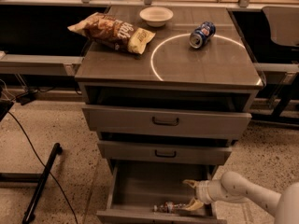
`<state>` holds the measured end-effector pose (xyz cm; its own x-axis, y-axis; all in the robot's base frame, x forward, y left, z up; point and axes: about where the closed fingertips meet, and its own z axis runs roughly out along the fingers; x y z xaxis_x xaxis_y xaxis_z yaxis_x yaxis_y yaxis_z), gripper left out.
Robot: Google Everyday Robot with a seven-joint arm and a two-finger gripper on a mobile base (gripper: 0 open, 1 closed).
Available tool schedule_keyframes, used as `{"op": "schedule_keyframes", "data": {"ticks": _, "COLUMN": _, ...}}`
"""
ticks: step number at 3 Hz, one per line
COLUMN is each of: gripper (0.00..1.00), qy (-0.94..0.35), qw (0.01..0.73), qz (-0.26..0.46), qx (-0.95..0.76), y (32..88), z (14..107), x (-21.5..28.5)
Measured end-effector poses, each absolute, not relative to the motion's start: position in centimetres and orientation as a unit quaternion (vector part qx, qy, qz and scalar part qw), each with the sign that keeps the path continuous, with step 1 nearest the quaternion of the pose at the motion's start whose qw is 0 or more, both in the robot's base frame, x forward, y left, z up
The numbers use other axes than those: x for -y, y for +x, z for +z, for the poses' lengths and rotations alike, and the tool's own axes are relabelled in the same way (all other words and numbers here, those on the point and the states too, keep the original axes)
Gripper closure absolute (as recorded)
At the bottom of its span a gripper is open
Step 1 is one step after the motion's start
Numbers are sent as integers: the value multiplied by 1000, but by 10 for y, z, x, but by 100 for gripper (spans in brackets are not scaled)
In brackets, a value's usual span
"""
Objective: Pick water bottle from bottom drawer and place on counter
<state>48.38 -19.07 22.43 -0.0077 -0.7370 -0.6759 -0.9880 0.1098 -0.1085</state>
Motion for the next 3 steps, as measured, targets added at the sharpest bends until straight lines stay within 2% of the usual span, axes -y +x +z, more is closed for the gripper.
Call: {"op": "schedule_keyframes", "data": {"ticks": 3, "gripper": 41, "qy": -659, "qw": 241, "qz": 203, "qx": -683, "y": 474, "z": 151, "x": 183}}
